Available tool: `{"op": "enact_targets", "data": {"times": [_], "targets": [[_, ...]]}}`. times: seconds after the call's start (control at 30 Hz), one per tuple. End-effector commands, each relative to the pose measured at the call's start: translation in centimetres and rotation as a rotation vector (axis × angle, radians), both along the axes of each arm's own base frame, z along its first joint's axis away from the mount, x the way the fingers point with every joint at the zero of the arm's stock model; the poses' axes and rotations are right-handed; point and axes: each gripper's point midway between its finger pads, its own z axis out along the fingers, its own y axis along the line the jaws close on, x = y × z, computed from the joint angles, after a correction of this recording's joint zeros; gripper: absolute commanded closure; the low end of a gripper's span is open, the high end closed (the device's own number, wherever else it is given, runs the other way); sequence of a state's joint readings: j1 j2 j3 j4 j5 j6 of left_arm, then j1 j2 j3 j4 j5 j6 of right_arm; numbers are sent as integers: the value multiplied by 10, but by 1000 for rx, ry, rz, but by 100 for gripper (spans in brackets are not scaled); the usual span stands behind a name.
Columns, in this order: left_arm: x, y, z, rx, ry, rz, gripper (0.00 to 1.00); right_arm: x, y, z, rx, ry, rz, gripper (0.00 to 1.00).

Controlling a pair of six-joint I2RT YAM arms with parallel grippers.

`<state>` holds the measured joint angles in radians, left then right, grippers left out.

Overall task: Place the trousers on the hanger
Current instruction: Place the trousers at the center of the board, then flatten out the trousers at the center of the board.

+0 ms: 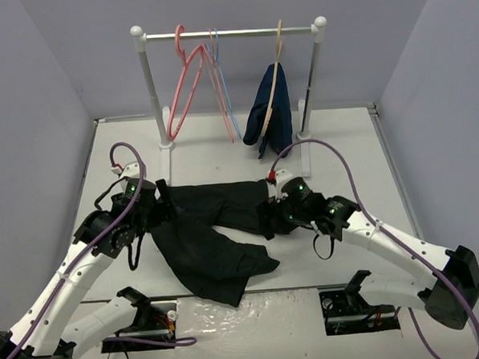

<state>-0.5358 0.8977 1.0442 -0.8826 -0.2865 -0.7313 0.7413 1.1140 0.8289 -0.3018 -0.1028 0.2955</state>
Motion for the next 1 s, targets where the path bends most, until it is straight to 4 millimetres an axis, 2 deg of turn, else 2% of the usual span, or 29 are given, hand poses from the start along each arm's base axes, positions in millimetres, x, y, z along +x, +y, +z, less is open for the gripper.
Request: {"op": "enact_targets", "data": {"times": [0.0, 0.13, 0.33, 0.5, 0.6, 0.63, 0.67, 0.7, 0.73, 0.77, 0.8, 0.87, 0.97], "targets": [[4, -3, 18, -9, -34, -31, 22, -27, 57, 6, 152, -19, 134, 5], [1, -2, 16, -15, -27, -31, 22, -49, 76, -11, 161, 15, 215, 5], [-6, 0, 15, -14, -14, -36, 21, -79, 88, -37, 170, 93, 315, 8], [-10, 0, 19, -17, -11, -55, 22, -95, 90, -49, 155, 128, 354, 21], [-13, 2, 20, -10, -12, -62, 22, -93, 88, -51, 142, 113, 339, 45], [-13, 3, 23, -9, -15, -64, 22, -90, 86, -48, 132, 99, 330, 61], [-14, 3, 26, -8, -22, -67, 22, -86, 84, -44, 117, 82, 319, 81], [-15, 5, 28, -6, -27, -67, 22, -78, 84, -33, 106, 45, 305, 95], [-16, 6, 32, -4, -36, -66, 22, -70, 84, -18, 96, 5, 291, 100], [-16, 7, 37, -5, -49, -65, 22, -65, 82, -4, 83, -23, 283, 100], [-16, 8, 41, -6, -62, -63, 22, -57, 85, 19, 87, -71, 276, 100], [-16, 12, 51, -7, -96, -58, 22, -37, 95, 81, 111, -187, 269, 100], [-16, 16, 60, 0, -128, -53, 22, -21, 100, 150, 91, -280, 272, 100]]}}
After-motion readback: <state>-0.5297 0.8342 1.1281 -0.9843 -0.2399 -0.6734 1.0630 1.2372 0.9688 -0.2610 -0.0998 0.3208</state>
